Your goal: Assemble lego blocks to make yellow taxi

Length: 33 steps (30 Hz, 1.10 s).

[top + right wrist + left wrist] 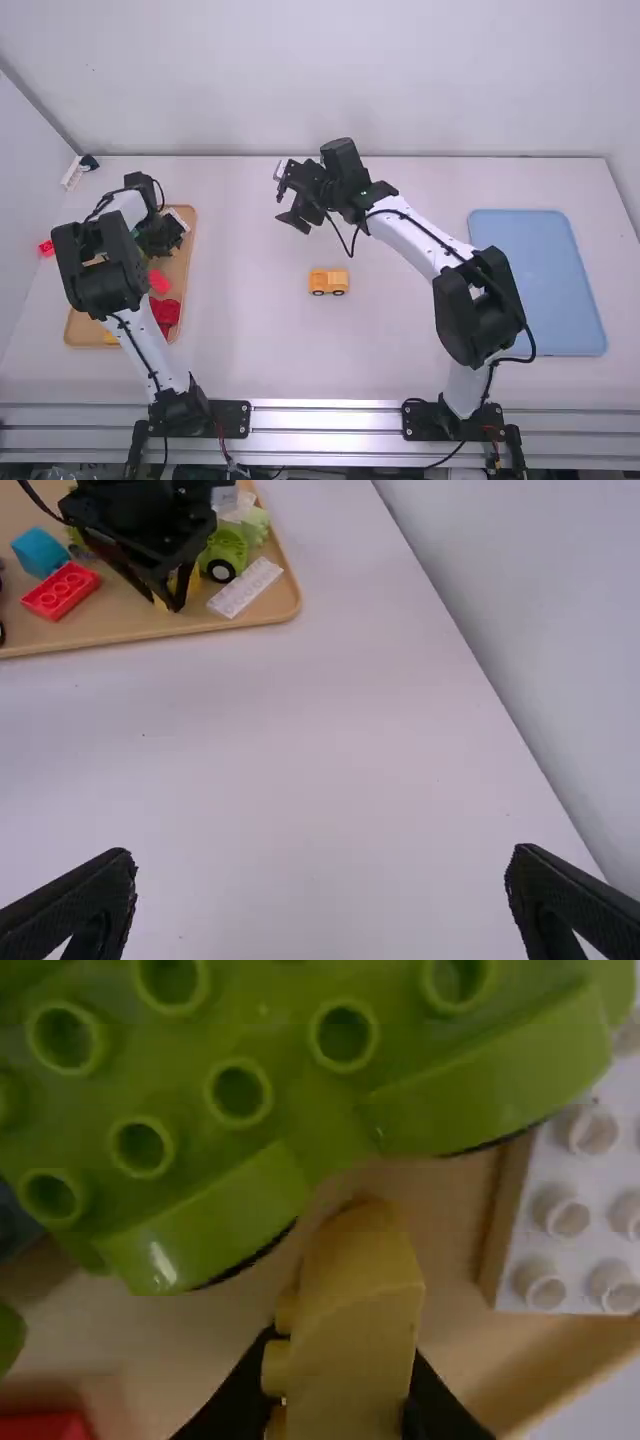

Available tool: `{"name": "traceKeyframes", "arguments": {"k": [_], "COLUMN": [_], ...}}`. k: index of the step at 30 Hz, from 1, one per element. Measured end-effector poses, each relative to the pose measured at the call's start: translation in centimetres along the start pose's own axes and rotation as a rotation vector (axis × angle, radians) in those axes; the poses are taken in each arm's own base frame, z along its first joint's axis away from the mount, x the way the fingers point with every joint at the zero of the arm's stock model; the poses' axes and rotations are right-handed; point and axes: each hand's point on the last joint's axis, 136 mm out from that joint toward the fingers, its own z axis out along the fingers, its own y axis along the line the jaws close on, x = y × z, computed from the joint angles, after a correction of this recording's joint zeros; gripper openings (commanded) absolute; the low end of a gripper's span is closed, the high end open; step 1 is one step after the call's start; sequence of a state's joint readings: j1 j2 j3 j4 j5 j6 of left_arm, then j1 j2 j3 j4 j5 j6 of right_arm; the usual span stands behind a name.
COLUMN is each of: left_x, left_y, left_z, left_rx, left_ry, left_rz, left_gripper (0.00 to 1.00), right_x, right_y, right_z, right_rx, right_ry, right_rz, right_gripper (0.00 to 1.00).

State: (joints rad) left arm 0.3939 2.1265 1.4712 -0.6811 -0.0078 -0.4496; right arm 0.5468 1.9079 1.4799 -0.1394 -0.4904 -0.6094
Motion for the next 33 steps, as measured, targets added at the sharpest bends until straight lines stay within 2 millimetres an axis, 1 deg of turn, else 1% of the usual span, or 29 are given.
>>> {"name": "traceKeyframes", "arguments": {"k": [1,2,3,4,6,7,8,9,10,11,12,13,14,15,16,17,18,19,20,21,23,25,26,30,31,32,33], "left_x": [0.2,0.6,0.6,0.7,0.2,0.1,0.0,0.0,0.2,0.6,1.6,3.4,5.2,6.9,8.5,10.7,12.0,14.0,14.5,15.8,18.2,19.4,20.3,22.2,22.9,23.2,23.9], "left_y": [0.2,0.5,0.5,0.6,0.2,-0.1,-0.5,-2.0,-3.1,-4.5,-6.2,-8.5,-10.3,-11.6,-12.5,-13.6,-14.0,-14.5,-14.6,-14.8,-15.3,-15.7,-16.4,-18.5,-19.2,-19.4,-20.1], "left_z": [-0.2,-1.1,-1.1,-2.9,-6.0,-7.1,-8.6,-12.1,-14.1,-16.1,-18.3,-20.6,-21.9,-22.7,-23.1,-23.0,-22.8,-21.9,-21.5,-20.6,-19.1,-18.9,-19.2,-20.6,-20.7,-20.7,-20.5], "left_rx": [-0.005,-0.013,-0.013,-0.003,0.036,0.052,0.073,0.136,0.181,0.233,0.297,0.382,0.447,0.497,0.535,0.58,0.6,0.624,0.629,0.639,0.661,0.684,0.714,0.796,0.817,0.823,0.838], "left_ry": [0.002,0.001,0.001,-0.031,-0.128,-0.162,-0.21,-0.332,-0.407,-0.482,-0.565,-0.66,-0.723,-0.769,-0.793,-0.812,-0.817,-0.818,-0.815,-0.809,-0.801,-0.803,-0.82,-0.889,-0.902,-0.904,-0.909], "left_rz": [0.005,0.01,0.01,0.026,0.055,0.067,0.087,0.149,0.197,0.255,0.336,0.45,0.546,0.624,0.687,0.772,0.816,0.886,0.905,0.955,1.079,1.138,1.198,1.301,1.33,1.339,1.364], "left_gripper": [0.16,0.15,0.15,0.16,0.17,0.18,0.18,0.19,0.19,0.22,0.2,0.13,0.05,0.04,0.02,0.02,0.02,0.02,0.02,0.04,0.04,0.03,0.02,0.02,0.03,0.03,0.04], "right_x": [0.1,0.3,0.3,0.6,1.3,1.5,1.7,2.1,2.3,2.5,2.6,2.8,2.8,2.8,2.8,2.7,2.7,2.7,2.7,2.9,3.6,4.0,4.2,5.1,5.0,4.9,4.4], "right_y": [-0.1,-0.3,-0.3,-0.8,-1.6,-1.8,-2.1,-2.7,-3.0,-3.2,-3.5,-3.7,-3.7,-3.5,-3.3,-3.0,-2.7,-2.1,-2.1,-1.7,-1.2,-1.2,-1.4,-1.8,-1.6,-1.6,-1.3], "right_z": [-0.1,-0.2,-0.2,-0.5,-1.0,-1.1,-1.3,-1.8,-2.0,-2.2,-2.5,-2.8,-3.1,-3.5,-3.7,-4.2,-4.5,-5.2,-5.2,-5.8,-6.8,-7.6,-8.3,-10.4,-11.0,-11.1,-11.6], "right_rx": [0.001,0.004,0.004,0.012,0.017,0.019,0.021,0.027,0.028,0.028,0.024,0.01,-0.008,-0.042,-0.062,-0.103,-0.132,-0.19,-0.196,-0.238,-0.303,-0.331,-0.343,-0.32,-0.302,-0.297,-0.282], "right_ry": [0.001,0.004,0.004,0.005,0.01,0.012,0.013,0.011,0.008,0.004,-0.002,-0.013,-0.025,-0.044,-0.055,-0.078,-0.094,-0.129,-0.133,-0.165,-0.232,-0.264,-0.279,-0.251,-0.241,-0.241,-0.249], "right_rz": [0.002,0.008,0.008,0.027,0.085,0.101,0.121,0.16,0.179,0.199,0.219,0.247,0.263,0.28,0.285,0.29,0.293,0.299,0.301,0.306,0.328,0.358,0.387,0.456,0.446,0.441,0.41], "right_gripper": [0.99,0.99,0.99,0.99,0.99,0.99,0.99,0.99,0.99,0.99,0.99,0.99,0.99,0.99,0.99,0.99,0.99,0.99,0.99,0.99,0.99,0.99,0.99,0.99,0.99,0.99,0.99]}}
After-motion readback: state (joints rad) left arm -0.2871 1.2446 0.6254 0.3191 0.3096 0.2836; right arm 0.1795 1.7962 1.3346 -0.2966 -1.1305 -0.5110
